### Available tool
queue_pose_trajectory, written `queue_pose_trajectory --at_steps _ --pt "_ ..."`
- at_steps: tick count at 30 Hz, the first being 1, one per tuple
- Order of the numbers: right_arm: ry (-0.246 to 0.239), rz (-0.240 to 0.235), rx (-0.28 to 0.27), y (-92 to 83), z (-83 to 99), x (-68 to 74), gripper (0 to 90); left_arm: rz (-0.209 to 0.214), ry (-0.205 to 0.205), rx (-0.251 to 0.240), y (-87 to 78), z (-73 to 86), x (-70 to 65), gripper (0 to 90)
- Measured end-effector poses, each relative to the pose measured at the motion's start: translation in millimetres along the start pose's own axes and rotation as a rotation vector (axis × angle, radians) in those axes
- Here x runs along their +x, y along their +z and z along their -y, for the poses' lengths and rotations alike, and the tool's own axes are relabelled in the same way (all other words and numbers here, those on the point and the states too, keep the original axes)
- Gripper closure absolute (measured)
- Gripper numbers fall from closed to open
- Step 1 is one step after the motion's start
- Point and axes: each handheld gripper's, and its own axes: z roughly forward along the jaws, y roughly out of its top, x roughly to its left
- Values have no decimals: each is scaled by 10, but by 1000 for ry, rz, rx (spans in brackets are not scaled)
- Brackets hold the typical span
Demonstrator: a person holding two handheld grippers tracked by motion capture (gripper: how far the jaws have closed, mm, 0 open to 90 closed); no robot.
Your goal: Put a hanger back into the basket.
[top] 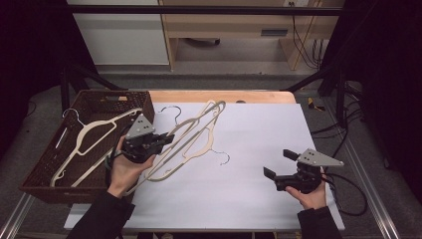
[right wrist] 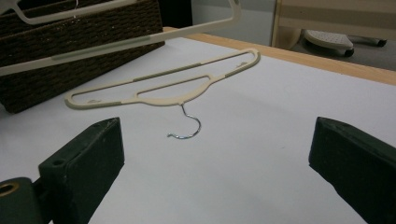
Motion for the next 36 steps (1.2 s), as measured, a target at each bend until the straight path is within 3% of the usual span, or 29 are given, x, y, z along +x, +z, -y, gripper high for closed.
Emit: queue_pose_trajectory --at_steps 7,14,17,26,36 --pt "-1 10 4 -9 12 -12 32 23 3 -19 -272 -148 105 863" --pt "-5 13 3 -20 11 -14 29 49 -5 -22 -468 -182 327 863" --pt "-6 15 0 -23 10 -16 28 25 -4 -15 -545 -167 418 863" --pt "-8 17 2 -27 10 -18 25 25 -6 -23 -774 -82 724 863" --pt "-13 14 -5 -48 6 -28 18 -43 -71 -19 -1006 121 1202 863"
